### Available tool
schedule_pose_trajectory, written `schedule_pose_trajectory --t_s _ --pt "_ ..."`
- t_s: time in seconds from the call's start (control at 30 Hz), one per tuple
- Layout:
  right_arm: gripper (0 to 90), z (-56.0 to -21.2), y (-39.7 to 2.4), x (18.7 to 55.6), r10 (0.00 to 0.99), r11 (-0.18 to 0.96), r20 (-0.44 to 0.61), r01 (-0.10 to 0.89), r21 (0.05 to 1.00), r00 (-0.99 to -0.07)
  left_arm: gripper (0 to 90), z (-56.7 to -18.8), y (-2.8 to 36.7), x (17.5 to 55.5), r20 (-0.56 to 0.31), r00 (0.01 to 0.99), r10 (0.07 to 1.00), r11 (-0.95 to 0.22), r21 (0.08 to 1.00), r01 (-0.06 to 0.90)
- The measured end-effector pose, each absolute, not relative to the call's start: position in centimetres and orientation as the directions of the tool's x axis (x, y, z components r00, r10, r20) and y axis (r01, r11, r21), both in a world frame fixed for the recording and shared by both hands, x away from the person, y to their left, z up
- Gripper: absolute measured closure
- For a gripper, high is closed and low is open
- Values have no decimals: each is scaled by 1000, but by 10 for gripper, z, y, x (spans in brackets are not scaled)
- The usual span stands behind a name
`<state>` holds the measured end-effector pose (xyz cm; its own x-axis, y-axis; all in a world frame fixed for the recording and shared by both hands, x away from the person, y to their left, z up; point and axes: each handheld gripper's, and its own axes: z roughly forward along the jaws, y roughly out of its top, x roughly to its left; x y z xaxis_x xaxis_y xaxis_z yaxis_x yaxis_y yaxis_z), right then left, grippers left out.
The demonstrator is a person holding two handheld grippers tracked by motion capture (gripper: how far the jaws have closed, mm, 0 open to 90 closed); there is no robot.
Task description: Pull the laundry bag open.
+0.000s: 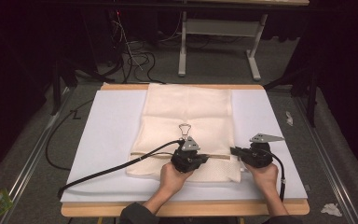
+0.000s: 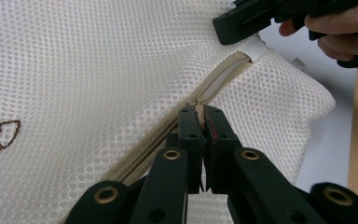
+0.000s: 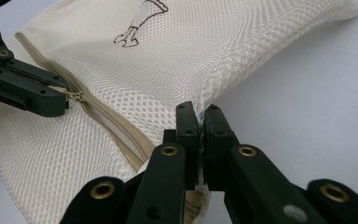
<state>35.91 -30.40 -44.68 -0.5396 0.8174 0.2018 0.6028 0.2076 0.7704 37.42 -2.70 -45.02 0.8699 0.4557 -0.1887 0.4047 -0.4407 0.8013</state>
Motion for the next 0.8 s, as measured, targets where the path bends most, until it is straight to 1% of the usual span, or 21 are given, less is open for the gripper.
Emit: schedule_pose_trajectory --t_s 0.27,0.47,0.6,0.8 --pt "883 -447 -303 360 821 213 193 602 770 -537 871 -449 -23 374 -188 868 459 -435 805 404" --pt "883 -447 -304 360 826 215 188 605 767 -532 871 -447 -11 374 -183 861 475 -424 810 406" --pt "883 -448 -302 361 828 200 198 605 770 -525 871 -445 -5 375 -197 858 475 -405 816 412" --pt "883 -448 -303 361 830 202 196 609 767 -522 871 -443 0 374 -185 858 479 -410 817 405"
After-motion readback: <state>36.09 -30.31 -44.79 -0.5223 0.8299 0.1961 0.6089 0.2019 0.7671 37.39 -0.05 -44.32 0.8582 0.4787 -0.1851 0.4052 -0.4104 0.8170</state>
